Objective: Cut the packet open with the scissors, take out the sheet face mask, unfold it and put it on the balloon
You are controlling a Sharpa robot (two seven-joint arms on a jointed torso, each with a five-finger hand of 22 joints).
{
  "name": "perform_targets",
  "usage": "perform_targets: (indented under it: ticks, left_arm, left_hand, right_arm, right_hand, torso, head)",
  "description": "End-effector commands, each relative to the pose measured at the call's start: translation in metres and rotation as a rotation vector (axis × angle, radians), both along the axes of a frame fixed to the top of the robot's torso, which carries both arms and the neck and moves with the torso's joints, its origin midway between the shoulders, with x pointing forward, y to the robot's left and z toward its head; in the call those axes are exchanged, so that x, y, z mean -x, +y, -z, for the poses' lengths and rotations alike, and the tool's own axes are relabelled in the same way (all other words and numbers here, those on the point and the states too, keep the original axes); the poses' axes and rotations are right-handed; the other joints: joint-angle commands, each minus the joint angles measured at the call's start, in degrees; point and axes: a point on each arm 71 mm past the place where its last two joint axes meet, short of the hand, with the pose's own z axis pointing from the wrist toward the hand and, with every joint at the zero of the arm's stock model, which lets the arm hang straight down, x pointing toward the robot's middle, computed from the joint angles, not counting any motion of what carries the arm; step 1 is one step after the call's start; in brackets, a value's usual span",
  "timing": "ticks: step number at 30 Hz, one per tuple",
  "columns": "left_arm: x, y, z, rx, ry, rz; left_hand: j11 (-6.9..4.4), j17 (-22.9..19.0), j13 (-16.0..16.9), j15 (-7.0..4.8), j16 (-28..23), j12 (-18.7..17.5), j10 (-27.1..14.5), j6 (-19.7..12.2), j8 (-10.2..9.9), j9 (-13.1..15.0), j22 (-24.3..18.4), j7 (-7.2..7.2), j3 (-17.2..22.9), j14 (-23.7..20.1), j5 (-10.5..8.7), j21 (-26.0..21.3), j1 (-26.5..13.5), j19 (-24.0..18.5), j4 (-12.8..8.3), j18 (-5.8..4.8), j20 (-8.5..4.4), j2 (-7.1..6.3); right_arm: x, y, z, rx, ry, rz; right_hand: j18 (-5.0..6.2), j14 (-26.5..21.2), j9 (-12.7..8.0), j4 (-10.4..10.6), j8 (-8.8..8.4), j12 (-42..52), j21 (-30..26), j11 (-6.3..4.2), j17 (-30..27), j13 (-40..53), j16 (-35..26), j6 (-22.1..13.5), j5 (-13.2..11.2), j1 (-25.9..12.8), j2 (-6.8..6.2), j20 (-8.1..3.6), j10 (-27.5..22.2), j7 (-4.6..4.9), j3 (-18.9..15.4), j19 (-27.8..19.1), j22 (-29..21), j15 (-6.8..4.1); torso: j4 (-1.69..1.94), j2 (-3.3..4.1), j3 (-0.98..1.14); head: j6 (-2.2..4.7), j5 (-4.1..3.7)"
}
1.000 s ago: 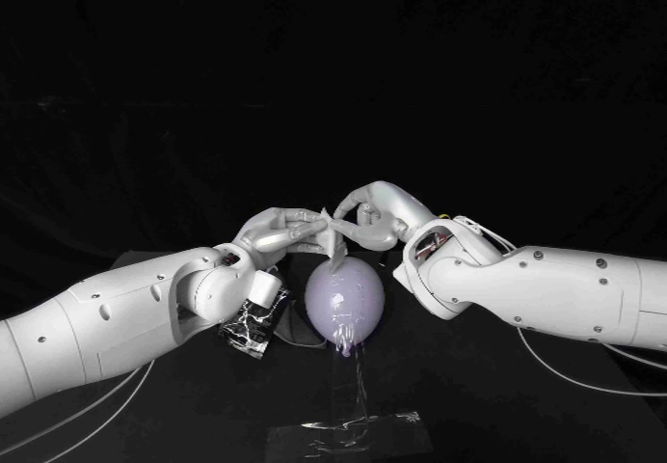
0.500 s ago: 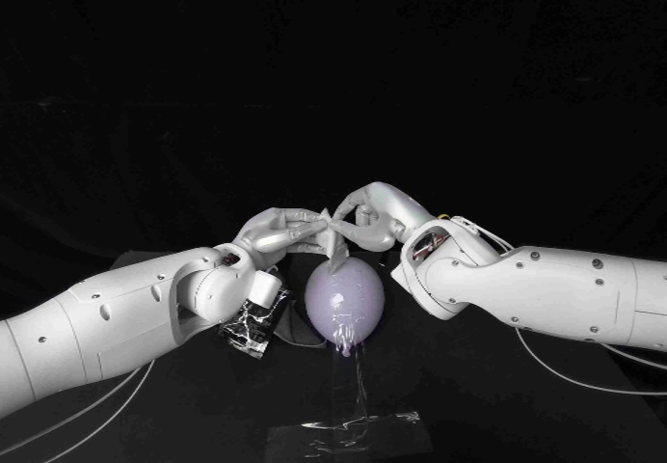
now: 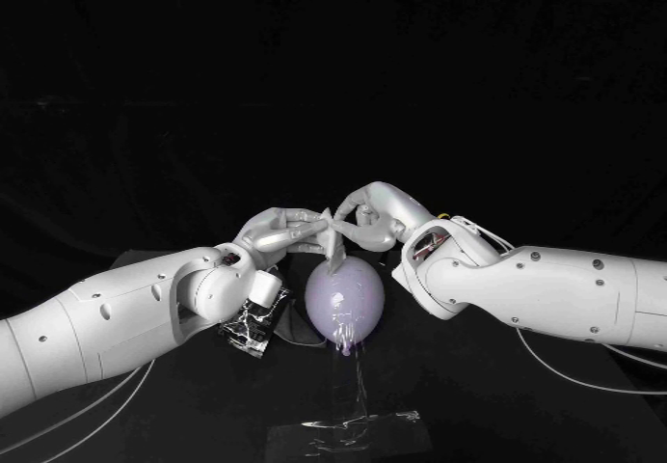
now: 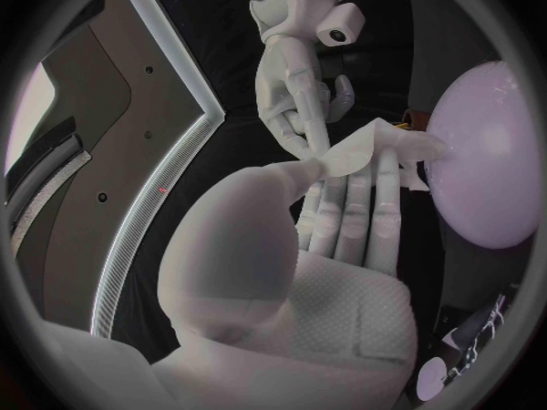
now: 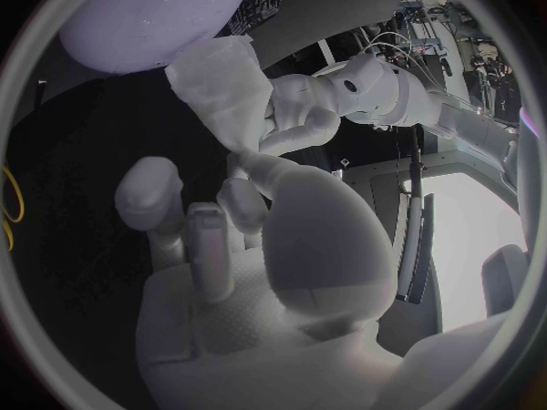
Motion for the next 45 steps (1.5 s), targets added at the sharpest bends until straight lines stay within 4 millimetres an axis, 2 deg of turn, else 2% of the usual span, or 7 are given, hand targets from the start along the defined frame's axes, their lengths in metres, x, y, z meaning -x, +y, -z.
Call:
perform_targets:
  ticks: [1, 13, 45]
  left_arm:
    - [0.000, -0.002, -0.004, 0.016, -0.014, 0.007]
    - [-0.001, 0.000, -0.003, 0.013, -0.017, -0.005]
    - [-0.002, 0.005, -0.003, 0.005, -0.017, -0.021]
  left_hand:
    - [0.02, 0.07, 0.05, -0.18, 0.26, 0.16, 0.57, 0.28, 0.17, 0.80, 0.06, -0.02, 0.32, 0.42, 0.21, 0.38, -0.17, 0.17, -0.12, 0.82, -0.13, 0.55]
    - [0.01, 0.11, 0.04, -0.18, 0.24, 0.14, 0.58, 0.28, 0.15, 0.84, 0.08, -0.03, 0.42, 0.42, 0.21, 0.45, -0.18, 0.18, -0.16, 0.81, -0.15, 0.53]
    - [0.00, 0.15, 0.04, -0.19, 0.24, 0.12, 0.61, 0.31, 0.15, 0.88, 0.11, -0.05, 0.54, 0.42, 0.21, 0.51, -0.18, 0.19, -0.22, 0.81, -0.18, 0.52]
  right_arm:
    - [0.000, -0.002, 0.000, 0.004, -0.015, 0.008]
    - [0.003, -0.006, 0.000, -0.009, -0.010, 0.012]
    - [0.007, -0.026, 0.000, -0.024, 0.012, 0.041]
  right_hand:
    - [-0.03, 6.06, 0.98, -0.34, 0.82, 0.78, 0.72, -0.13, 15.10, 0.61, 0.25, 0.58, 0.28, 0.81, 0.44, -0.07, 0.65, -0.08, 0.67, 0.41, 6.68, -0.42]
    - [-0.47, 6.06, 1.55, -0.81, 1.69, 3.75, 3.58, -0.33, 15.10, 2.70, 0.25, 1.10, 0.28, 0.51, 0.38, -0.29, 2.22, -0.32, 1.19, 1.25, 7.58, -0.52]
    - [-0.73, 6.06, 1.94, -1.12, 2.16, 4.86, 5.28, -0.48, 15.10, 3.54, 0.25, 1.26, 0.28, 0.18, 0.39, -0.41, 2.80, -0.49, 1.52, 1.72, 8.12, -0.66]
  torso:
    - [0.01, 0.03, 0.01]
    - [0.01, -0.02, 0.01]
    - [0.01, 0.01, 0.02]
  head:
    - [-0.03, -0.01]
    - [-0.11, 0.05]
    - [0.00, 0.07]
